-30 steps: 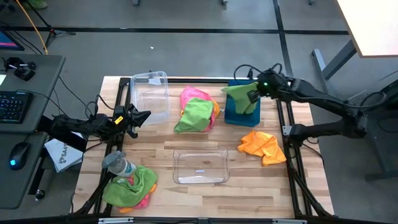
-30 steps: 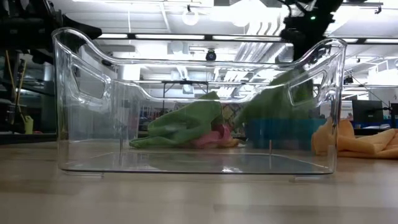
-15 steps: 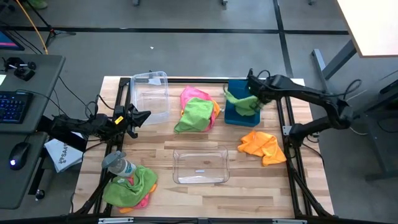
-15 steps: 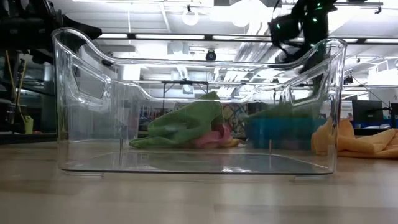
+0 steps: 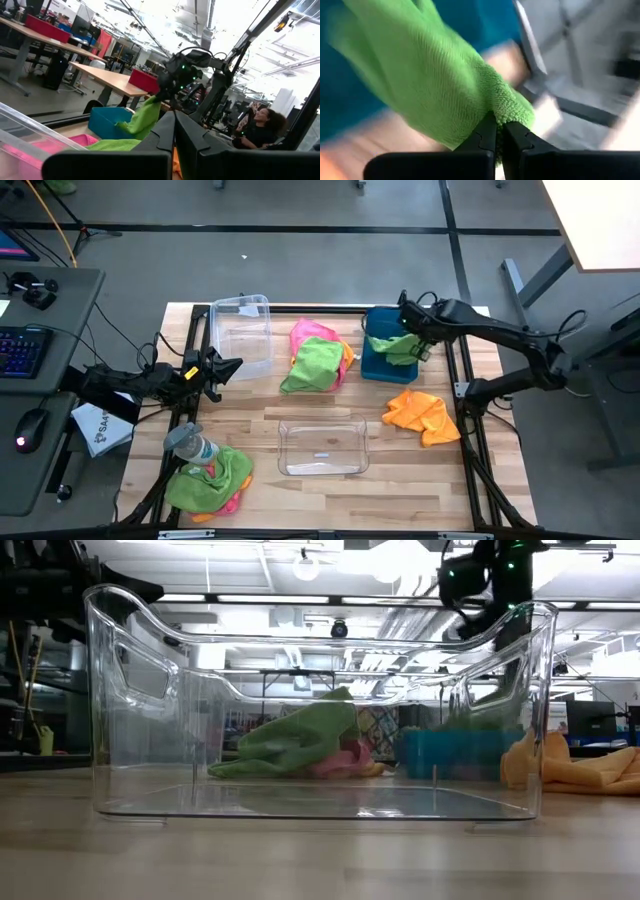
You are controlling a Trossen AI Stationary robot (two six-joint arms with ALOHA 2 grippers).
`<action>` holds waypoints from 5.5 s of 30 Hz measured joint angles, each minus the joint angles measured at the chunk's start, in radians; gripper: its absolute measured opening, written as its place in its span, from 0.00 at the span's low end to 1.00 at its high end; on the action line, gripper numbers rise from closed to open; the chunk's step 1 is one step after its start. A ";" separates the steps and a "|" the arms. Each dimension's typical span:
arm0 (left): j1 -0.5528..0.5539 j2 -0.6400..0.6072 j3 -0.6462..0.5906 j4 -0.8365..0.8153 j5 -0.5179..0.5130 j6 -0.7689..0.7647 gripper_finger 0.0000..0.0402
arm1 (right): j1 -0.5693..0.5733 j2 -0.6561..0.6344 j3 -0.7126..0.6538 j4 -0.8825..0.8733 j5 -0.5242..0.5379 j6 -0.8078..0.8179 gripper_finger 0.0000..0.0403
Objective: Sort microfiber towel by color & place in baskets
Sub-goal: Put the middle right green microfiber towel into the blue bin, then put the top green microfiber towel into the blue bin
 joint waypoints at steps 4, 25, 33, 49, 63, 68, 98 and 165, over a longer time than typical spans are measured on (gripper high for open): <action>0.000 0.000 0.000 0.000 0.000 0.000 0.00 | -0.025 -0.025 0.000 -0.105 0.054 -0.020 0.00; 0.000 0.000 0.000 0.000 0.000 0.000 0.00 | -0.050 0.097 -0.115 0.767 -0.467 -0.040 0.00; 0.000 0.000 0.000 0.000 0.000 0.000 0.00 | -0.138 0.103 -0.321 0.913 -0.635 0.059 0.00; 0.000 0.000 0.000 0.000 0.000 0.000 0.00 | -0.144 0.101 0.099 0.373 -0.665 -0.023 0.51; 0.000 0.000 0.000 0.000 0.000 0.000 0.00 | 0.203 0.184 0.213 0.696 -0.915 0.075 0.73; 0.000 0.000 0.000 0.000 0.000 0.000 0.00 | 0.355 0.288 0.212 0.751 -0.707 -0.110 0.73; 0.000 0.000 0.000 0.000 0.000 0.000 0.00 | 0.318 0.303 0.657 0.539 -0.277 -0.201 0.02; 0.000 0.000 0.000 0.000 0.000 0.000 0.00 | 0.066 -0.020 -0.247 0.420 -0.416 0.146 0.51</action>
